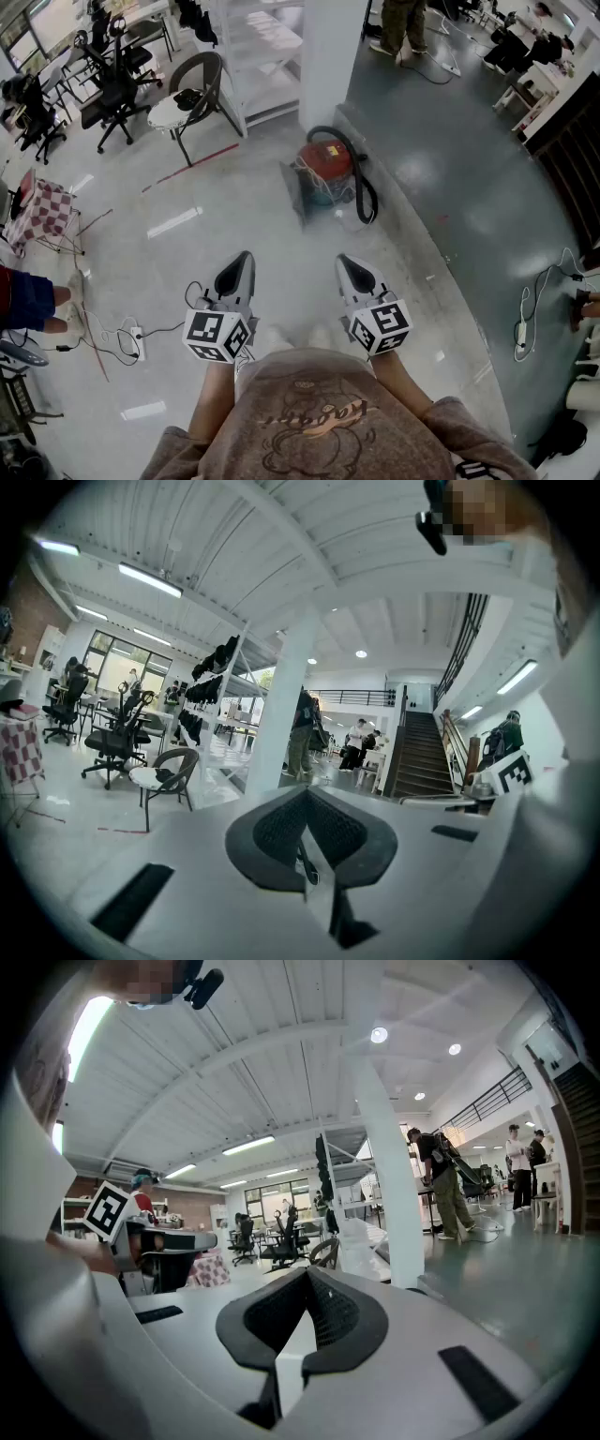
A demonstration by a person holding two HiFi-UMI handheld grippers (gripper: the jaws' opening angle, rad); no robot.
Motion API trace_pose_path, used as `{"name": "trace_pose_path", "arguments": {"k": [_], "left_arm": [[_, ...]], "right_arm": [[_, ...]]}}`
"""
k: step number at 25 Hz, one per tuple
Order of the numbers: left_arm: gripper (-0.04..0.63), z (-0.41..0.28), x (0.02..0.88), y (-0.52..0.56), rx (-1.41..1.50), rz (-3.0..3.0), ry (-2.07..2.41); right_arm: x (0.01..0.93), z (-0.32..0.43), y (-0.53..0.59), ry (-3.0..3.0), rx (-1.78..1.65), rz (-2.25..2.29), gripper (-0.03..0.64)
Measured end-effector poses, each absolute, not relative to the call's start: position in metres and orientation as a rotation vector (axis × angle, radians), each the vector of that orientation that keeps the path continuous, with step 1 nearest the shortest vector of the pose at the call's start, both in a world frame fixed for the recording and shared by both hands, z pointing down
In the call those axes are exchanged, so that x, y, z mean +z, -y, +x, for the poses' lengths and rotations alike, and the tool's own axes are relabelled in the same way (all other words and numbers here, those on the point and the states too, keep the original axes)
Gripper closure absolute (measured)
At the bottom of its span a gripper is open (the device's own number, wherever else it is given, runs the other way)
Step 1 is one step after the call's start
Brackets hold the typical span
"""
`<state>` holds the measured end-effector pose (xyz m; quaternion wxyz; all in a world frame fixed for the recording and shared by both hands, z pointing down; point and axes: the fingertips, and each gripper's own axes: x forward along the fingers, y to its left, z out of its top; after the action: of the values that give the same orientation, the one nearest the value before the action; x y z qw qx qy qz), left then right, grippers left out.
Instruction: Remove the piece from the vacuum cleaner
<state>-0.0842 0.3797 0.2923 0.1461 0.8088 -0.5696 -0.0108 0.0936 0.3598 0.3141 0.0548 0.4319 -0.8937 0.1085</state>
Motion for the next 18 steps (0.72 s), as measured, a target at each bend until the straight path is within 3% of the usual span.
{"name": "trace_pose_path", "arguments": {"k": [18], "left_arm": [[0.591, -0.122, 0.309, -0.361, -0.005, 2.404, 1.528]], "right_arm": [[0.334, 0.061, -0.354, 2.666, 0.383, 1.463, 0.617]]}}
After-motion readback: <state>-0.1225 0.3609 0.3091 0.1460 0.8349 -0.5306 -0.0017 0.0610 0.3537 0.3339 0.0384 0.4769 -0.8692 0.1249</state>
